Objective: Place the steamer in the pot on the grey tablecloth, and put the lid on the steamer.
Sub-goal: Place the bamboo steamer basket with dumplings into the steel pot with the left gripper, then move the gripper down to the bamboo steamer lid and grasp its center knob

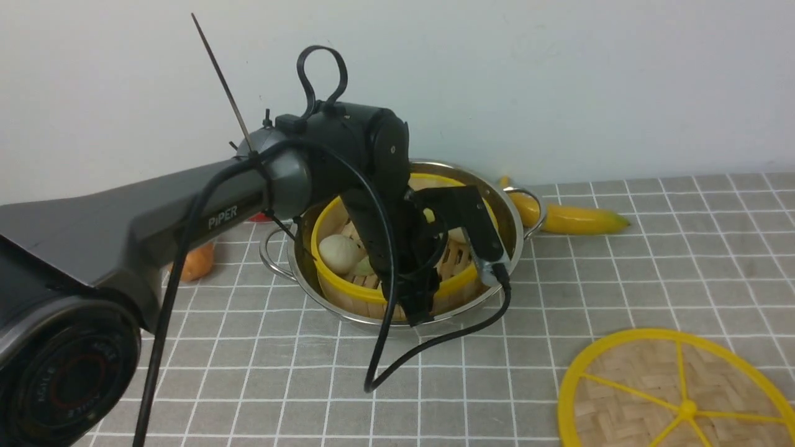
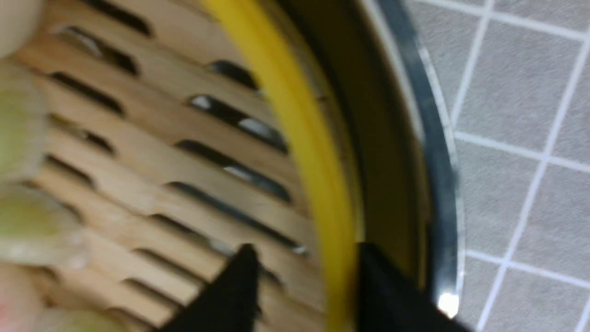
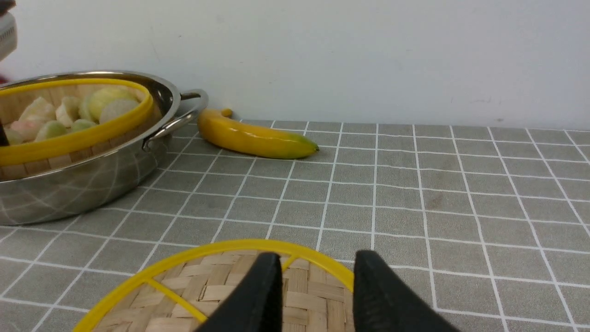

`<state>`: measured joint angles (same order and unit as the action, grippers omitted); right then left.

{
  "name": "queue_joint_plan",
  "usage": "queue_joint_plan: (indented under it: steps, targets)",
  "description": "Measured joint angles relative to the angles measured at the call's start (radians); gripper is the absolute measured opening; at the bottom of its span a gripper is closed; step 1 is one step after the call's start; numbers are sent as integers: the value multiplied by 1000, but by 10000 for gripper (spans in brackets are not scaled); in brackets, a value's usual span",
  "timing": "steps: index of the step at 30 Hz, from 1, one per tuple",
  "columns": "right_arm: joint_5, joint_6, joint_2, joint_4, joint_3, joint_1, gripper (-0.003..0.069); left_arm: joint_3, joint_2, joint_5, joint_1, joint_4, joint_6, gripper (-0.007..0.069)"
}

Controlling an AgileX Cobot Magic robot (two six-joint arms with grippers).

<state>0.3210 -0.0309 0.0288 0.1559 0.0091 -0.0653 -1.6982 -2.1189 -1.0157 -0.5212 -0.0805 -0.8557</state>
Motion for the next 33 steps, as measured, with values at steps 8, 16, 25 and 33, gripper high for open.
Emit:
queue_joint_plan:
  steps: [8, 16, 25, 33]
  targets:
    - [0, 0, 0, 0, 0, 0, 243, -125, 53, -122, 0, 31, 96, 563]
    - [0, 0, 0, 0, 0, 0, 243, -329, 200, -191, 0, 36, 284, 505]
    - [0, 0, 0, 0, 0, 0, 243, -439, 353, -196, 0, 33, 667, 261]
    - [0, 0, 0, 0, 0, 0, 243, -441, 364, -150, 0, 75, 680, 129]
